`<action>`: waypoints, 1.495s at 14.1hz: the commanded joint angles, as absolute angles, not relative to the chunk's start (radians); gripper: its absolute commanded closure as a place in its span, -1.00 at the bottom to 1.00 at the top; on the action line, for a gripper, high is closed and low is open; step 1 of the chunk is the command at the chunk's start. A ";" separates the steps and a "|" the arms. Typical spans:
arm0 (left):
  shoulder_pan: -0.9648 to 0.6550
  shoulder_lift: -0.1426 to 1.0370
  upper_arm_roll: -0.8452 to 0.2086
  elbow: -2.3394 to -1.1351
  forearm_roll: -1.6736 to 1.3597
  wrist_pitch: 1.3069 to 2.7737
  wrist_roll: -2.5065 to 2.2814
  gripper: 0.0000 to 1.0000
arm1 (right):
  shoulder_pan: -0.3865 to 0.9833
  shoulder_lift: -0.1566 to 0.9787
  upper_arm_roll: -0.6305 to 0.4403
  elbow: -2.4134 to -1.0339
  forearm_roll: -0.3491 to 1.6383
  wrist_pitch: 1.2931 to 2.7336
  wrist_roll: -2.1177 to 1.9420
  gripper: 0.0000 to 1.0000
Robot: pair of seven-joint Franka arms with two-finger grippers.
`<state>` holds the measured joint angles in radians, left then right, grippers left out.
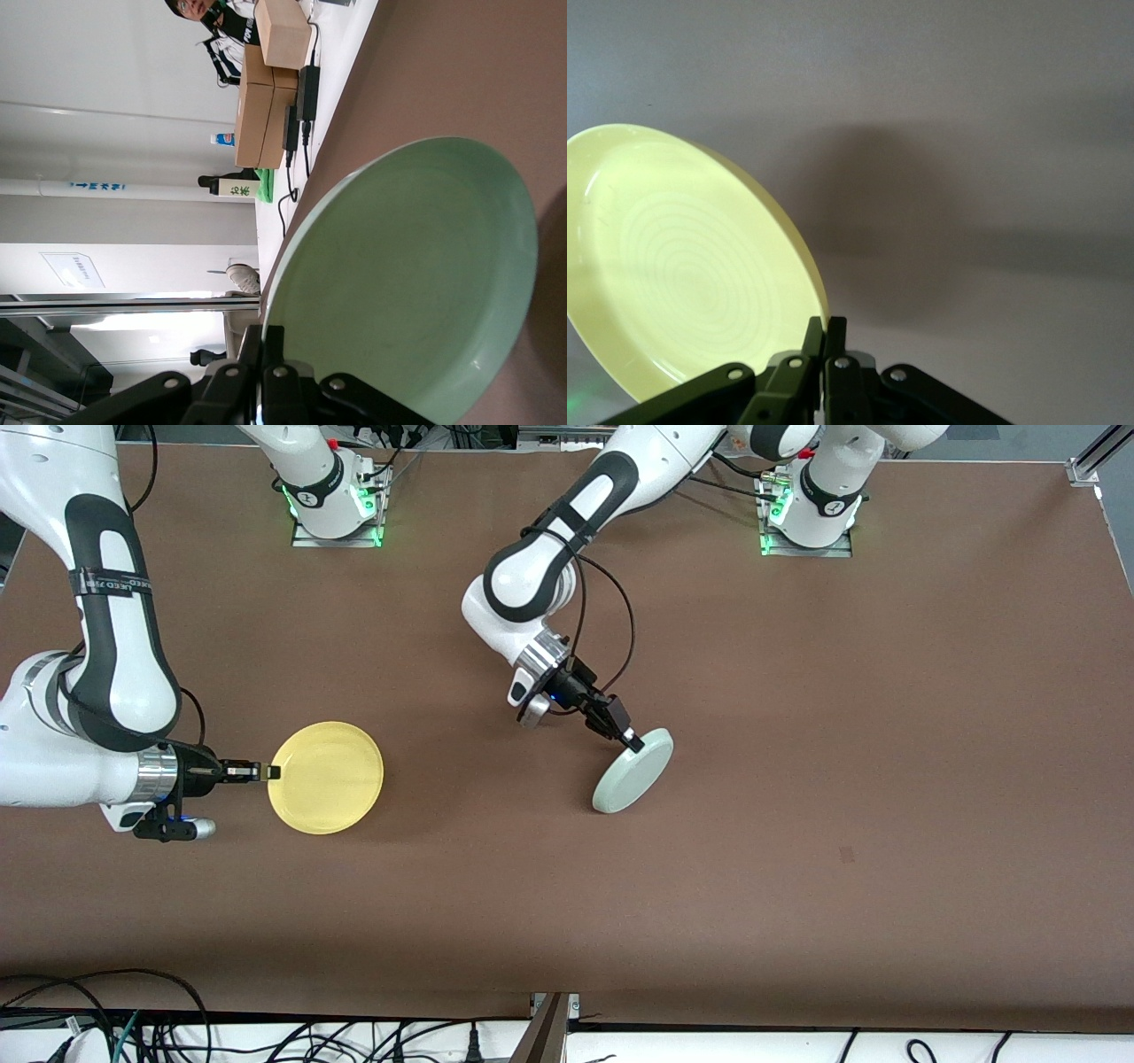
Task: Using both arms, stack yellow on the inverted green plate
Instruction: 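Lower the inverted green plate onto the table center and open the left gripper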
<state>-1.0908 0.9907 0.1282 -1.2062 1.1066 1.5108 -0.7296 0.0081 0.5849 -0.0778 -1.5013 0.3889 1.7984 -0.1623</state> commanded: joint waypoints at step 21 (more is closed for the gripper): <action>-0.757 0.910 0.020 -1.077 0.122 2.045 -1.180 -1.00 | 0.123 0.653 -0.077 -1.505 0.465 1.884 -0.124 1.00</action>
